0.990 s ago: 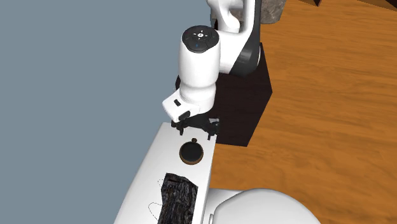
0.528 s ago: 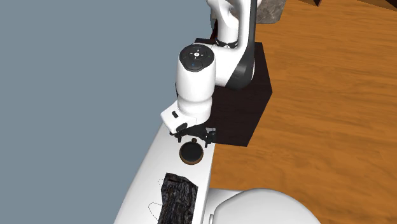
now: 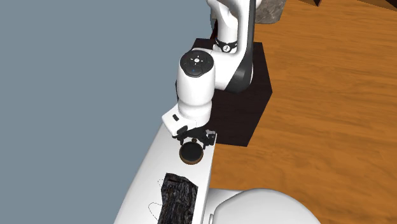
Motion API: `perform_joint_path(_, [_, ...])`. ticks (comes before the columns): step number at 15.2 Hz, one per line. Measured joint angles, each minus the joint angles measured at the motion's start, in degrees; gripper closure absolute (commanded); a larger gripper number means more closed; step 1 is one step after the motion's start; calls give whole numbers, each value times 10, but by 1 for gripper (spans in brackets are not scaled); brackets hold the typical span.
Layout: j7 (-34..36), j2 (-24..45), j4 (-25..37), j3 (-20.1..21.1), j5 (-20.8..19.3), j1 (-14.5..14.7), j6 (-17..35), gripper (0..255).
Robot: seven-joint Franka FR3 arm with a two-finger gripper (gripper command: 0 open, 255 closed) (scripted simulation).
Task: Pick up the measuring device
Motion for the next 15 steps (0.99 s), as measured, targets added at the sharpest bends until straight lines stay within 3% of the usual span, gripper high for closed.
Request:
perform_joint_path(7, [-1,-7,-1,0,0,0,-6,255])
perform_joint_path(15, [-2,-51,0,0,0,1,-52,255])
